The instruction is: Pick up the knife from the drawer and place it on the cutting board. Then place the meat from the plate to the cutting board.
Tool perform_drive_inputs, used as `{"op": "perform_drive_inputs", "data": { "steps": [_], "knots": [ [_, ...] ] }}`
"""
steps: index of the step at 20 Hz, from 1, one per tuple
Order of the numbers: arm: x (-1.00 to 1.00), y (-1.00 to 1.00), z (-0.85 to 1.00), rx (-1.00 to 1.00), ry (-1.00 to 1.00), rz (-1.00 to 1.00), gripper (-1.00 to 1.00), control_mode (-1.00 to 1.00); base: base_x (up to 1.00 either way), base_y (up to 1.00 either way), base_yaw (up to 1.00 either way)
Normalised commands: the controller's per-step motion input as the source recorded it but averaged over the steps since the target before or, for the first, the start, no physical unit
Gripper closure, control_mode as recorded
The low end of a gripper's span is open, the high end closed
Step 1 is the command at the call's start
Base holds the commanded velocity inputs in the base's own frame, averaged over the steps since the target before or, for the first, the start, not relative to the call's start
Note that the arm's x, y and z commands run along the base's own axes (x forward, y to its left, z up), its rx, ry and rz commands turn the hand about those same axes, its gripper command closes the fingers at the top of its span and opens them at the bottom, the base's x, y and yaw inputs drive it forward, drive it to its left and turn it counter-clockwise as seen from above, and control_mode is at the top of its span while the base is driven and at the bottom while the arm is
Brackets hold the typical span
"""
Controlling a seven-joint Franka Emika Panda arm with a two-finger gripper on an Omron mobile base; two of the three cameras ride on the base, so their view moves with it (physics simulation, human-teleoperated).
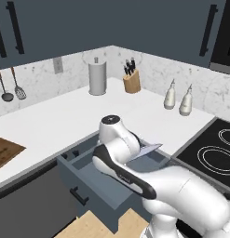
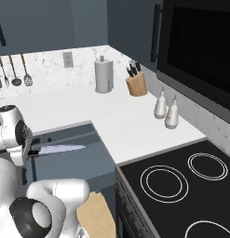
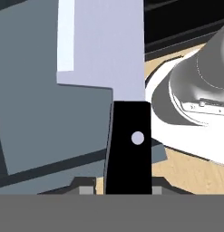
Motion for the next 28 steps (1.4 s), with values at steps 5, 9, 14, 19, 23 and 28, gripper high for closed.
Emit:
{"op": "perform_drive_inputs", "data": {
  "steps": [5, 9, 14, 19, 23, 28],
  "knots": [
    [-0.16, -0.53, 0.72, 0.00, -0.04, 0.33, 1.00, -1.00, 0.00, 0.00, 0.00],
    [-0.26, -0.31, 0.56, -0.07, 0.02, 0.58, 1.00, -1.00, 0.00, 0.00, 0.00],
    [-0.44, -0.13, 0.57, -0.22, 0.07, 0.66, 1.00, -1.00, 0.00, 0.00, 0.00],
    [-0.38, -0.32, 0.30, -0.16, 0.07, 0.71, 1.00, -1.00, 0.00, 0.00, 0.00],
    [-0.51, -0.62, 0.00, -0.15, -0.15, 0.59, 1.00, -1.00, 0.00, 0.00, 0.00],
    [-0.29, -0.68, 0.00, -0.04, -0.22, 0.34, 1.00, -1.00, 0.00, 0.00, 0.00]
  ]
}}
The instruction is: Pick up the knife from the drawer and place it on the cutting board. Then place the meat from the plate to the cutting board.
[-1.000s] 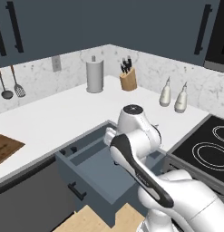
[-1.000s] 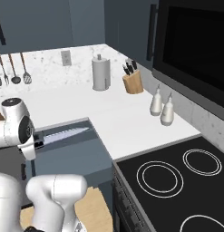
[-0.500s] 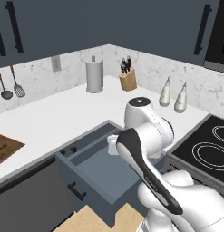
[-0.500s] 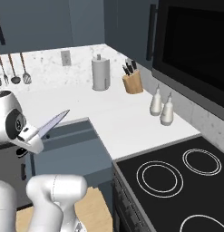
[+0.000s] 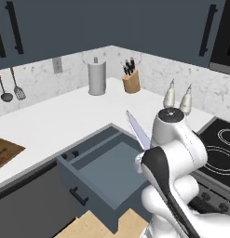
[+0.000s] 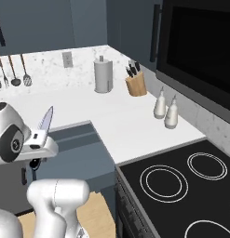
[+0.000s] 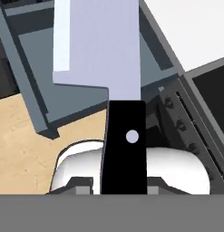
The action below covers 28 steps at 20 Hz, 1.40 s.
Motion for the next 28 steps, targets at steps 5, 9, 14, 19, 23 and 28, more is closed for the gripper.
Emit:
{"op": "perform_drive_inputs", "data": {
  "steps": [5, 9, 14, 19, 23, 28],
  "knots": [
    [-0.01, -0.55, 0.07, 0.05, -0.03, 0.04, 1.00, -1.00, 0.00, 0.00, 0.00],
    [0.01, -0.44, 0.22, 0.14, 0.02, -0.01, 1.00, -1.00, 0.00, 0.00, 0.00],
    [0.00, -0.40, 0.10, 0.09, 0.01, -0.01, 1.00, -1.00, 0.00, 0.00, 0.00],
    [-0.02, 0.00, 0.00, 0.00, -0.01, 0.00, 1.00, 1.00, -0.18, 0.23, 0.00],
    [0.00, 0.00, 0.00, 0.00, 0.00, 0.00, 1.00, 1.00, -0.83, 0.96, 0.00],
    [0.00, 0.00, 0.00, 0.00, 0.00, 0.00, 1.00, 1.00, -0.37, 1.00, 0.11]
  ]
}}
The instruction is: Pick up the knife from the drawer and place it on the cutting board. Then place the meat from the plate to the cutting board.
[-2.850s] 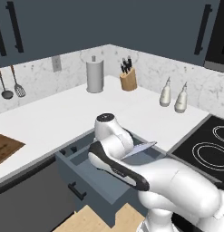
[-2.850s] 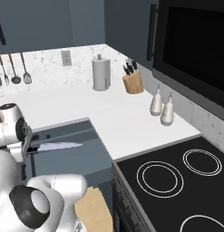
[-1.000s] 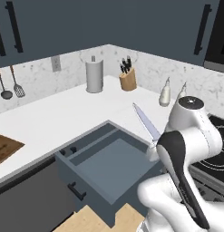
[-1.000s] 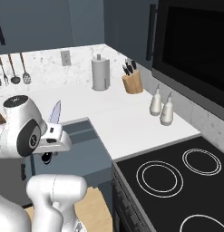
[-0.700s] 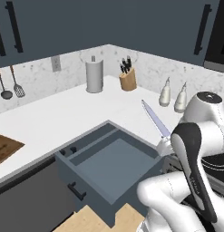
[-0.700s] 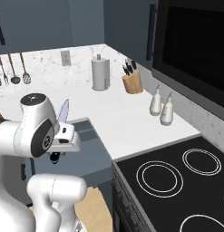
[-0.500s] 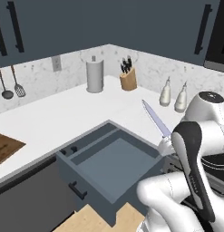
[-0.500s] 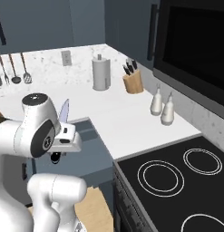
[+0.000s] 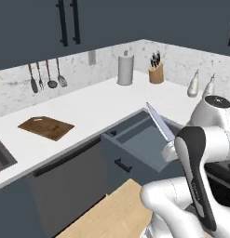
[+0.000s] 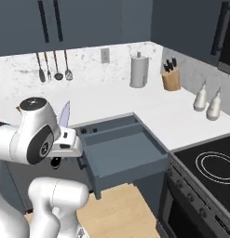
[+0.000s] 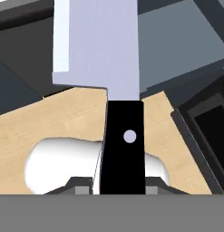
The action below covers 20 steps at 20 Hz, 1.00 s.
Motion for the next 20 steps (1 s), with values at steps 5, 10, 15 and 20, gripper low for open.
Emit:
{"op": "perform_drive_inputs", "data": {
  "steps": [5, 10, 15, 20],
  "knots": [
    [0.00, 0.00, 0.00, 0.00, 0.00, 0.00, 1.00, 1.00, 0.02, 1.00, 0.18],
    [0.00, 0.00, 0.00, 0.00, 0.00, 0.00, 1.00, 1.00, 0.46, 0.99, 0.30],
    [0.00, 0.00, 0.00, 0.00, 0.00, 0.00, 1.00, 1.00, 0.58, 0.52, 0.38],
    [0.00, 0.00, 0.00, 0.00, 0.00, 0.00, 1.00, 1.00, 0.54, 0.01, 0.39]
  ]
}}
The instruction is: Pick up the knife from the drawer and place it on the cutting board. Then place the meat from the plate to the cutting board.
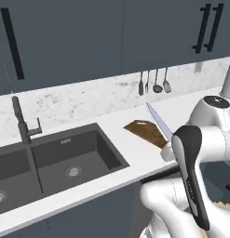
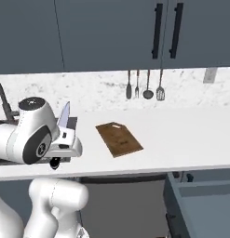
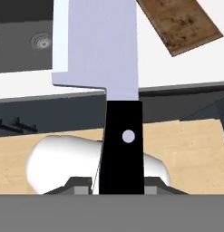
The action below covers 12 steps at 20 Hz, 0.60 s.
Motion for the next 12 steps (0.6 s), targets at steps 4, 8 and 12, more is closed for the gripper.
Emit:
{"op": "perform_drive_inputs", "data": {
  "steps": [4, 8, 12],
  "knots": [
    [0.00, 0.00, 0.00, 0.00, 0.00, 0.00, 1.00, 1.00, 0.58, -0.36, 0.43],
    [0.00, 0.00, 0.00, 0.00, 0.00, 0.00, 1.00, 1.00, 0.51, -0.42, 0.39],
    [0.00, 0.00, 0.00, 0.00, 0.00, 0.00, 1.00, 1.00, 0.10, -0.51, 0.18]
  ]
}}
